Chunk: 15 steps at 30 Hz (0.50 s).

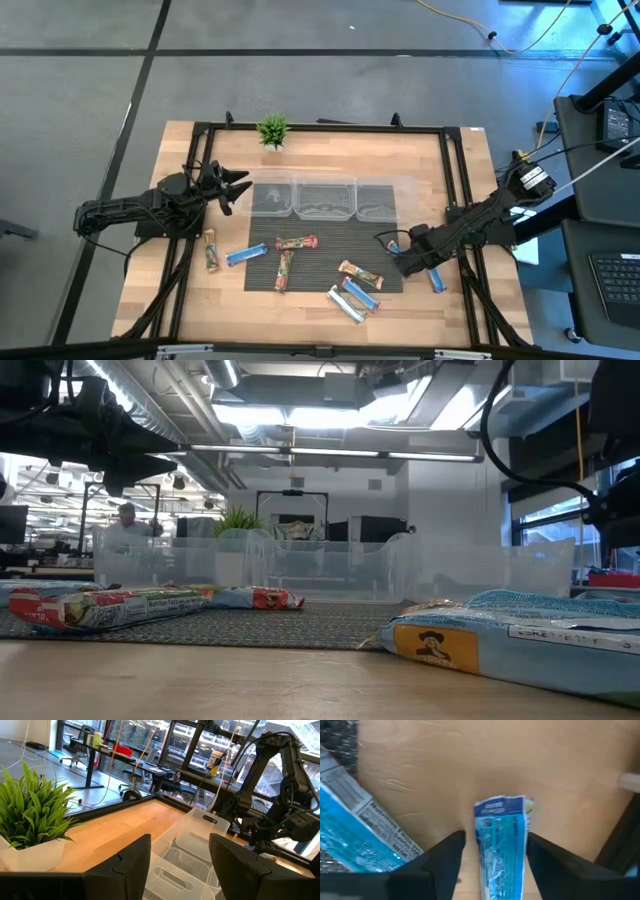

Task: Pick and place Granola Bars by type
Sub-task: Put the blue granola bar into the right transparent bin

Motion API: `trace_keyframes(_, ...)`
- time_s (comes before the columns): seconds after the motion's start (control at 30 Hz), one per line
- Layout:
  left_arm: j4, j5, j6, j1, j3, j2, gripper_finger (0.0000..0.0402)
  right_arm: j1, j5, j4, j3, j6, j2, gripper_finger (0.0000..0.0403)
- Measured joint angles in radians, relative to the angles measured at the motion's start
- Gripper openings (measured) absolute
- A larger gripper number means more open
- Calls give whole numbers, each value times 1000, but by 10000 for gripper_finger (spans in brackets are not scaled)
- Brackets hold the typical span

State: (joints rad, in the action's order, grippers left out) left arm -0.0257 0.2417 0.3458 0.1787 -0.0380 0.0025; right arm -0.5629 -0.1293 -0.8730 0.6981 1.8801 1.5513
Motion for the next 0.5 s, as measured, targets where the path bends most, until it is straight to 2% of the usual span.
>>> trace_keyframes(0.33,0,3,0,0,0,0,194,0,3,-6,6,-58,-23,110)
trace_keyframes(0.5,0,3,0,0,0,0,194,-1,-15,-16,2,-83,-34,89)
